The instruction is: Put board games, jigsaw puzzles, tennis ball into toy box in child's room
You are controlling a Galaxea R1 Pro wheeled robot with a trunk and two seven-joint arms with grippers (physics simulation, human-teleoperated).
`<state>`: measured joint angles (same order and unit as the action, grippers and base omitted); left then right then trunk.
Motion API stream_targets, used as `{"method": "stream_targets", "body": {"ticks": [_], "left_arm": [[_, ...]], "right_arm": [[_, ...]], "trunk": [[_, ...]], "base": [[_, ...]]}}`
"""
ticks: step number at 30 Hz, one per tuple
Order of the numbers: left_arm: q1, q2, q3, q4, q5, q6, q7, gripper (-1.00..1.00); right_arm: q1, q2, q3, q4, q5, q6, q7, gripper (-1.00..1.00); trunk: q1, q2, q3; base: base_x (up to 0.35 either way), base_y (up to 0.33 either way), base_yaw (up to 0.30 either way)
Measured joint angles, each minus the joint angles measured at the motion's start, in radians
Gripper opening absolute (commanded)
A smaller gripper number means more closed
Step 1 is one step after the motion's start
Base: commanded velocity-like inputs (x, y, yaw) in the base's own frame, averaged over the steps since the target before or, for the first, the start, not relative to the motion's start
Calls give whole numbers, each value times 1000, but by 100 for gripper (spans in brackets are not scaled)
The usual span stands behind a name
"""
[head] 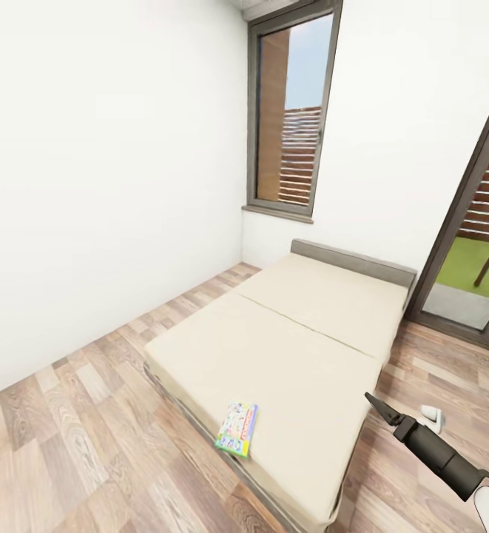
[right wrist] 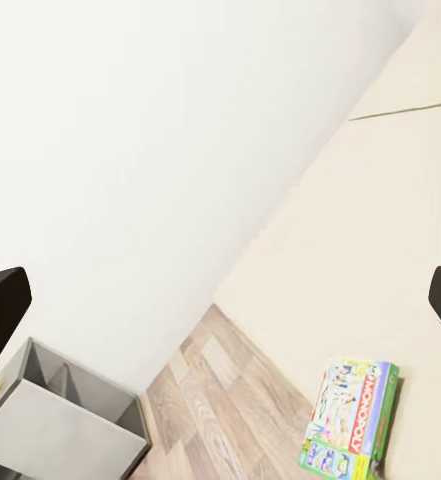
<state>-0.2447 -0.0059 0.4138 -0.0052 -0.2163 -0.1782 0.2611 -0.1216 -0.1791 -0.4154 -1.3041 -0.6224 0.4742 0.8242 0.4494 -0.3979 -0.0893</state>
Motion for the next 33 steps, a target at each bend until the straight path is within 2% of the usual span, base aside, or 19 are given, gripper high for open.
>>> {"method": "stream_targets", "body": {"ticks": [33], "left_arm": [[0,0,0,0,0,0,0,100]], "right_arm": [[0,1,0,0,2,-1,0,100]], "trunk": [[0,0,42]], "base": [[0,0,-195]]}}
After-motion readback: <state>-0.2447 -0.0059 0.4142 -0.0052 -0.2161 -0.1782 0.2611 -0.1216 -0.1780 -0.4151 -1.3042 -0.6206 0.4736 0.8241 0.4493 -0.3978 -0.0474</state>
